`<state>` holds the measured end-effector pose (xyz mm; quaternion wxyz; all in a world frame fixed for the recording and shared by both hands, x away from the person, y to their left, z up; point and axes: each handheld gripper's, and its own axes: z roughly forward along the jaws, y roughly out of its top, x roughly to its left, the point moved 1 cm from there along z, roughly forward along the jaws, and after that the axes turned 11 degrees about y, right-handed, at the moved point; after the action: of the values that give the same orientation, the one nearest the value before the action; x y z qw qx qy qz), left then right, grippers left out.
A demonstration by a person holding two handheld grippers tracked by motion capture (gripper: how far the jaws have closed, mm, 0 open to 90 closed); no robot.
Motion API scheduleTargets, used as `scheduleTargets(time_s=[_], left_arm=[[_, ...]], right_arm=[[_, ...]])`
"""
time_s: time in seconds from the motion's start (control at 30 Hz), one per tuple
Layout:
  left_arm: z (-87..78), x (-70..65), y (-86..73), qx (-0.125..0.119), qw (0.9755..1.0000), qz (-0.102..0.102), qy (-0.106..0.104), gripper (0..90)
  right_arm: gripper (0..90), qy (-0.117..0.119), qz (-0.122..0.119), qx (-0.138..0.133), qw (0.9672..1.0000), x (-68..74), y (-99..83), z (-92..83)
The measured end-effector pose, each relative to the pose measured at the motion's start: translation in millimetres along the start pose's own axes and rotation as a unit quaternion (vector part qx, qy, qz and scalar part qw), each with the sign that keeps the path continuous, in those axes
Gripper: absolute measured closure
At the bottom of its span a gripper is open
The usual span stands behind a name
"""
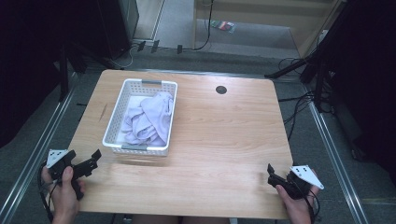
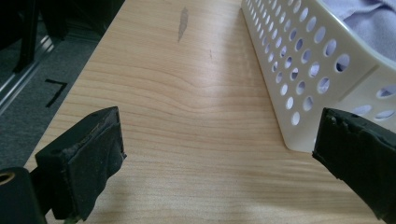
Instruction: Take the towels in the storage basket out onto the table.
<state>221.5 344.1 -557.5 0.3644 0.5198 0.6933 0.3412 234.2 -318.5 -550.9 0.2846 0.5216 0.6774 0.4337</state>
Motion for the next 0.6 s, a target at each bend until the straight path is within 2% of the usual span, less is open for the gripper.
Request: scheduleTargets(time_s=[0.17, 0.23, 0.37, 0.47, 0.53, 0.6], left_arm=[[-0.9, 1.8, 0.2, -0.001, 1.0000, -0.009, 0.001, 1.8], [0.3, 2.4, 0.8, 0.007, 0.9999, -0.014, 0.000, 1.8], [-0.7, 3.2, 3.0, 0.015, 0.9998, -0.007, -0.008, 1.8], [-5.4, 3.6, 4.5, 0.011, 0.9999, 0.001, -0.012, 1.8], [-8.6, 3.3, 5.7, 0.006, 0.9998, -0.001, -0.016, 1.8], [-11.8, 1.6, 7.8, 0.003, 0.9999, 0.008, -0.014, 1.8]], right_arm=[[8.2, -0.001, 0.001, -0.001, 1.0000, -0.3, -0.1, -0.1], [8.2, -0.001, 0.000, -0.001, 1.0000, -0.4, -0.2, -0.3], [8.3, -0.001, 0.000, 0.001, 1.0000, 0.0, -0.1, -0.1], [8.2, 0.000, 0.000, 0.004, 1.0000, 0.3, 0.0, 0.1], [8.2, 0.001, 0.000, 0.004, 1.0000, 0.2, 0.1, 0.3], [8.2, 0.001, -0.001, 0.005, 1.0000, 0.2, 0.1, 0.3]])
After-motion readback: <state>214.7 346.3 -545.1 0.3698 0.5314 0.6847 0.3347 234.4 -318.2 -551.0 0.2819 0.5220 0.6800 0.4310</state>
